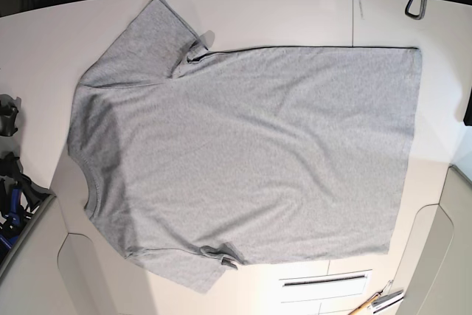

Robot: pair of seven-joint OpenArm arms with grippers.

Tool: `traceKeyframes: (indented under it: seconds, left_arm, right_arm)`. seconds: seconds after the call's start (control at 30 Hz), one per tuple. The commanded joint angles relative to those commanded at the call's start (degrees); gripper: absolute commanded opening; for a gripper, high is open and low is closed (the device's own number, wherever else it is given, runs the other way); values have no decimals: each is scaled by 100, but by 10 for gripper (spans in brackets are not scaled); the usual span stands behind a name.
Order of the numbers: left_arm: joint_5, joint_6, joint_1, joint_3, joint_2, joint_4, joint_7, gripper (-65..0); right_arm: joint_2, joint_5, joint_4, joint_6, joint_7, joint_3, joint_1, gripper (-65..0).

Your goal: Fold the T-shirt properly

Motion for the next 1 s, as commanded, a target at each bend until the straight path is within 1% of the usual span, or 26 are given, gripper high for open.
traceKeyframes:
  seconds: [0.3, 0.4, 0.43, 0.6, 0.63, 0.67, 0.7, 0.73, 0.77, 0.8, 0.87, 0.97, 1.0]
  left_arm:
    - [0, -26, 22, 0, -31, 0, -2, -637]
    - [0, -437, 57, 0, -33, 0, -2, -650]
    - [0, -470, 81, 0, -31, 0, -2, -650]
    - [0, -468, 94, 0, -33, 0, -22, -650]
    - [-2, -468, 94, 0, -33, 0, -20, -650]
    - [0, -468, 96, 0, -33, 0, -20, -650]
    - [0, -442, 111, 0, -48, 0, -22, -650]
    - [-50, -317, 127, 0, -90, 0, -26, -650]
    - [-151, -157, 162, 0, -131, 2, -37, -650]
    - [-240, -76, 195, 0, -203, 15, -109, -650]
    - [-350, -81, 286, -2, -323, 79, -197, -650]
    - [-446, -79, 577, -2, -529, 398, -199, -650]
    - [-442, 2, 708, -2, -595, 555, -221, -650]
  right_arm:
    - [2, 0, 0, 17, -2, 0, -2, -650]
    - [2, 0, 0, 17, -2, 0, -2, -650]
    - [4, 0, 0, 17, -2, 0, -2, -650]
    - [2, 0, 0, 20, -2, 0, -2, -650]
    - [2, 0, 0, 57, -4, 0, -2, -650]
    - [4, 2, 0, 188, -4, 0, -2, -650]
    - [4, 4, 0, 396, -4, 0, -2, -650]
    - [4, 0, 0, 601, -66, 0, -4, -650]
    - [7, 4, 0, 697, -138, 0, -20, -650]
    - [22, 66, 4, 708, -166, 0, -66, -650]
    - [68, 302, 83, 708, -173, 0, -166, -650]
    - [225, 597, 409, 708, -173, -2, -433, -650]
    - [282, 605, 568, 708, -173, 0, -540, -650]
